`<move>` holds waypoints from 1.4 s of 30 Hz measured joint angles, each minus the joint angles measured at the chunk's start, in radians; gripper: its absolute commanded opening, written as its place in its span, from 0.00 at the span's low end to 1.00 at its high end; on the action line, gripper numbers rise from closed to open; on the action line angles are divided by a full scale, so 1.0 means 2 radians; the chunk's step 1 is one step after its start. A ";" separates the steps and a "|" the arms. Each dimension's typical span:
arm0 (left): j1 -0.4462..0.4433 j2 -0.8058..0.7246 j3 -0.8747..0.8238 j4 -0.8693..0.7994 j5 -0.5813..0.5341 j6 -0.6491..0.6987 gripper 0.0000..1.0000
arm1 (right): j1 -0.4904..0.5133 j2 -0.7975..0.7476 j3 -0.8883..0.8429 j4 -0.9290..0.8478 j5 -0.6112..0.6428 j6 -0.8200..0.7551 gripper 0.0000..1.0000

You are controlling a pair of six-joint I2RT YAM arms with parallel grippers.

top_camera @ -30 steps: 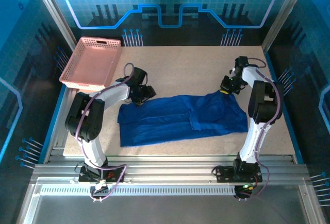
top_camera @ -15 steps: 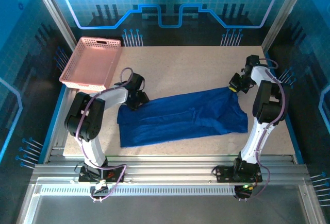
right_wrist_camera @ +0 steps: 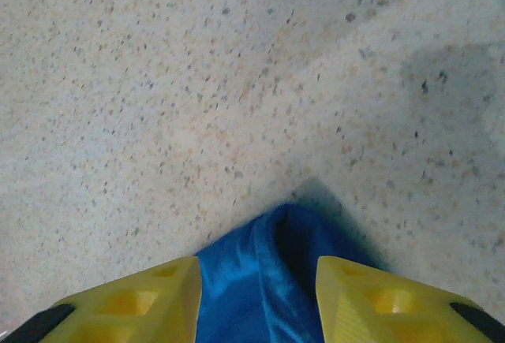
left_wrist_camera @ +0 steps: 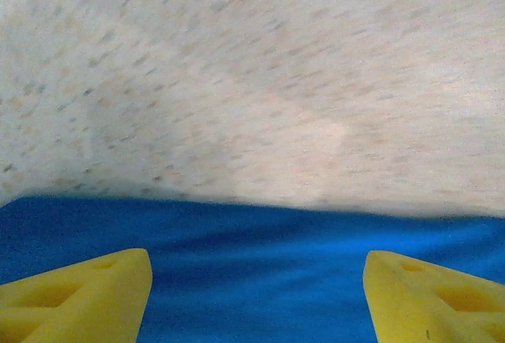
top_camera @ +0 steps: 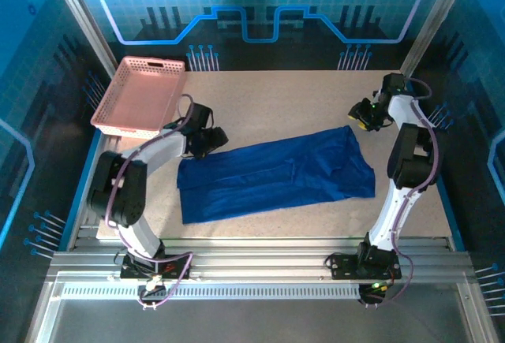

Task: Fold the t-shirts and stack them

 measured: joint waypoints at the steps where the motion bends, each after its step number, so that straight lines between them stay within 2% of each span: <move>1: 0.000 -0.012 0.005 0.000 0.004 0.000 0.74 | 0.000 -0.012 -0.009 -0.001 -0.002 0.000 0.45; 7: 0.000 -0.103 0.020 -0.010 0.022 -0.001 0.74 | 0.023 -0.125 -0.076 -0.018 -0.007 -0.006 0.47; 13: 0.000 -0.141 -0.013 -0.049 0.024 0.001 0.71 | 0.087 -0.208 -0.167 -0.030 0.004 -0.005 0.49; 21: 0.000 -0.101 -0.065 -0.082 0.010 0.000 0.60 | 0.134 -0.208 -0.253 -0.039 0.050 0.024 0.47; 28: 0.002 -0.034 -0.075 -0.080 -0.006 -0.001 0.59 | 0.148 -0.156 -0.266 -0.024 0.099 0.059 0.47; 31: 0.007 -0.012 -0.080 -0.079 -0.008 -0.001 0.59 | 0.149 -0.118 -0.249 -0.024 0.115 0.070 0.47; 36: 0.018 0.002 -0.082 -0.077 -0.012 -0.004 0.61 | 0.149 -0.041 -0.142 -0.044 0.133 0.088 0.48; 42: 0.021 0.001 -0.082 -0.072 -0.012 -0.015 0.68 | 0.152 0.109 0.093 -0.086 0.137 0.103 0.48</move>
